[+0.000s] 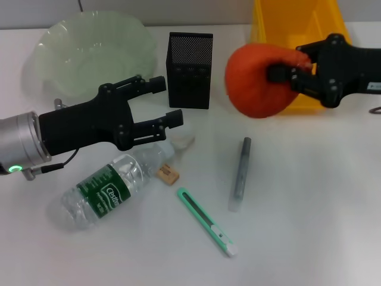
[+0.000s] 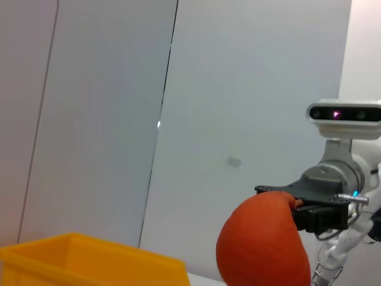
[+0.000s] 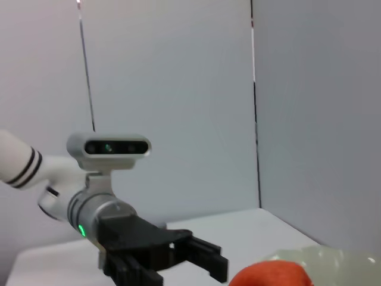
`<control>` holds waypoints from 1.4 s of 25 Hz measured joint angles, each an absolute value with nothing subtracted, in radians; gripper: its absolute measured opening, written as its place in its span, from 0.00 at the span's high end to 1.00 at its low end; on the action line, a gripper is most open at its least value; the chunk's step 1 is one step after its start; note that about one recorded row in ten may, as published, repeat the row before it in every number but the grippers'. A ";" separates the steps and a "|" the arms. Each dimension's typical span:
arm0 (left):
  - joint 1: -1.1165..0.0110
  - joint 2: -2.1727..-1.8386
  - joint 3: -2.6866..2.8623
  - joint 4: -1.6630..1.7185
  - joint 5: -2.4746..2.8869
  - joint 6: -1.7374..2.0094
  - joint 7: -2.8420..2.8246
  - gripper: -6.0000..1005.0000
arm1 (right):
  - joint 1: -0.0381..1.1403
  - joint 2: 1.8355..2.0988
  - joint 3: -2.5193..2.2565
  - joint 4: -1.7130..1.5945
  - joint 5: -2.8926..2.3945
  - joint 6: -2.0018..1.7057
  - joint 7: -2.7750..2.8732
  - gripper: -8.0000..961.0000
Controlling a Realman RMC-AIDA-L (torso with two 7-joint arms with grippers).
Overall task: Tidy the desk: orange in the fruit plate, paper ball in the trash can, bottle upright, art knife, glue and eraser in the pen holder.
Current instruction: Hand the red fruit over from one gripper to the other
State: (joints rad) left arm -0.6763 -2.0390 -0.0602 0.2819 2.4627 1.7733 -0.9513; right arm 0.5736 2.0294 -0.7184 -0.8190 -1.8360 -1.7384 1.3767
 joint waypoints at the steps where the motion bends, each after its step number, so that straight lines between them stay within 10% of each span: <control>1: -0.681 -2.044 -0.052 0.285 2.463 1.772 -0.952 0.30 | 0.581 2.038 -0.718 -0.782 -1.833 -1.733 1.351 0.87; 35: -0.713 -2.065 -0.020 0.281 2.463 1.666 -0.972 0.37 | 0.683 2.079 -0.793 -0.543 -1.830 -1.609 1.215 0.92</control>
